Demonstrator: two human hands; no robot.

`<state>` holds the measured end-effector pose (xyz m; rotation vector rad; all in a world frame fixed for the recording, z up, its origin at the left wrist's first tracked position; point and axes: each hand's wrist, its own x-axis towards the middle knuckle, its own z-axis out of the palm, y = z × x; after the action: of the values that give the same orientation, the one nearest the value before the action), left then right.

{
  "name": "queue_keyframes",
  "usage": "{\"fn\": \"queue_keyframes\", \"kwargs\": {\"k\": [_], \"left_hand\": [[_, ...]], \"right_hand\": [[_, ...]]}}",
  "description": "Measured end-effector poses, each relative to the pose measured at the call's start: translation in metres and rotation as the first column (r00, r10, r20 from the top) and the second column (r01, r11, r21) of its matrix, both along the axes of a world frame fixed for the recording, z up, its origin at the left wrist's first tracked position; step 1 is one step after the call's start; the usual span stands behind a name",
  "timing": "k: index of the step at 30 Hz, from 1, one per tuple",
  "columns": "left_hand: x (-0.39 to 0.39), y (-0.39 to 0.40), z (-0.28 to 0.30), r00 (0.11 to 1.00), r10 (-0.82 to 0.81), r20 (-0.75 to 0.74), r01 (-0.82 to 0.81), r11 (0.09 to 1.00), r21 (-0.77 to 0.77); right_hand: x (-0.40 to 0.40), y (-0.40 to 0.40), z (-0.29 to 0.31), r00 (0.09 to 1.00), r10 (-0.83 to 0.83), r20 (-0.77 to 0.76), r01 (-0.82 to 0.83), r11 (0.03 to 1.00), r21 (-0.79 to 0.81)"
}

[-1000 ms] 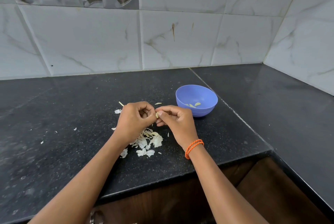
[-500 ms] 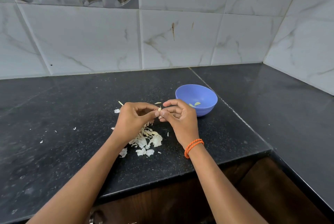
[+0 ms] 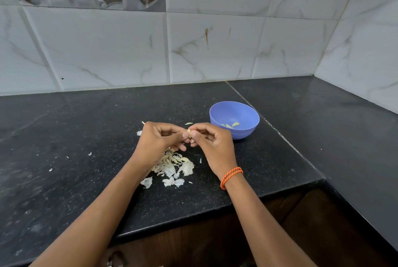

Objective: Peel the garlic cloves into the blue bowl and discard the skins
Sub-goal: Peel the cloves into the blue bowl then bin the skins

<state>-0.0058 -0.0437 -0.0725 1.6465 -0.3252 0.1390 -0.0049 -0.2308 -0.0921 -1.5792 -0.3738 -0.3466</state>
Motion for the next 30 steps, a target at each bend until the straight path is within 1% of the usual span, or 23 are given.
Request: {"fn": "queue_keyframes", "kwargs": {"k": [8,16,23,30], "left_hand": [[0.000,-0.001,0.000,1.000,-0.005,-0.013,0.005,1.000,-0.018],[-0.001,-0.005,-0.002,1.000,0.018,0.019,-0.018,1.000,0.004],[0.000,-0.009,-0.005,0.995,0.068,0.067,-0.071,0.996,0.048],[-0.001,-0.008,0.000,0.995,0.084,0.057,-0.086,0.996,0.028]], "right_hand": [[0.000,0.001,-0.001,1.000,-0.001,0.014,0.001,1.000,-0.007],[-0.002,0.005,-0.002,0.993,-0.058,0.105,0.072,0.988,-0.134],[-0.002,0.005,-0.003,0.989,-0.082,0.119,0.099,0.985,-0.139],[0.001,0.006,-0.005,0.990,-0.088,0.107,0.102,0.985,-0.136]]}}
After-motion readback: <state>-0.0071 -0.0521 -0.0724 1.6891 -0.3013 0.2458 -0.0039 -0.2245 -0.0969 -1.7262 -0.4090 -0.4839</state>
